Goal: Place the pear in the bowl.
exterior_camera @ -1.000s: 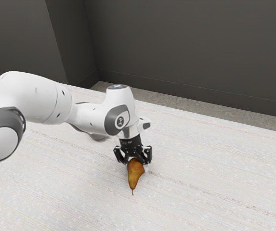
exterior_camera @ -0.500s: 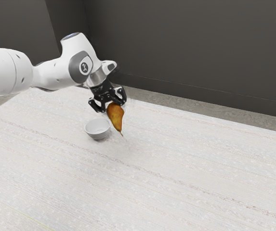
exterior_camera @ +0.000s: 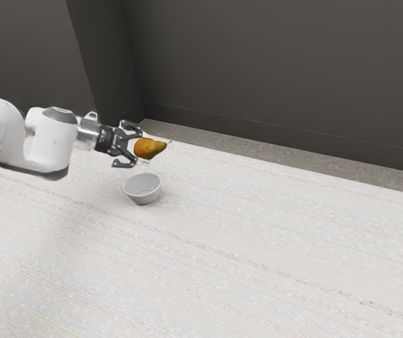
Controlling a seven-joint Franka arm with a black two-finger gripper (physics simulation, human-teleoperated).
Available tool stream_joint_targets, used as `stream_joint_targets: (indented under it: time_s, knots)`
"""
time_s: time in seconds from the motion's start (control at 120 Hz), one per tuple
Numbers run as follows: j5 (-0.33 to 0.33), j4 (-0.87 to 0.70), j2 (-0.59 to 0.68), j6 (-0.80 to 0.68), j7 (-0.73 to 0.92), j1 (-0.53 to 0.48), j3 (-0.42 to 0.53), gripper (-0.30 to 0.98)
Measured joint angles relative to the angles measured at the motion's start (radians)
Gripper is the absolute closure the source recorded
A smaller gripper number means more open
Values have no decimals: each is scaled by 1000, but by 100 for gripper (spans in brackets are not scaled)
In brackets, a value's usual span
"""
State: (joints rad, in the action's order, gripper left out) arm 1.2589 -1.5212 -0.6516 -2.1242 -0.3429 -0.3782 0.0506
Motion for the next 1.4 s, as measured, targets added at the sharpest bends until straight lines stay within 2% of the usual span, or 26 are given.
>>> stream_joint_targets:
  time_s: [0.058, 0.167, 0.325, 0.567, 0.742, 0.883, 0.933, 0.975, 1.017, 1.15, 1.283, 1.342, 1.4]
  knots:
    - [46, 9, -24, 9, -3, -55, 61, 33]
    - [89, -20, -34, 25, -21, -92, 98, 33]
    - [100, -94, -48, 39, -47, -120, 102, 32]
    - [105, -70, -89, 47, -73, -127, 96, 32]
    - [120, -63, -100, 49, -58, -127, 95, 15]
    - [123, -62, -93, 50, -45, -125, 95, 8]
    - [102, -65, -67, 50, -41, -123, 93, 6]
    - [40, -68, -16, 50, -41, -124, 92, 5]
    - [-63, -69, 42, 50, -42, -126, 91, 4]
    - [-540, -68, 177, 74, -7, -88, 93, 2]
    - [-938, -66, 291, 154, 116, 4, 94, 1]
    - [-1066, -65, 355, 195, 195, 57, 69, 1]
    - [-1145, -65, 427, 238, 277, 157, -4, 1]
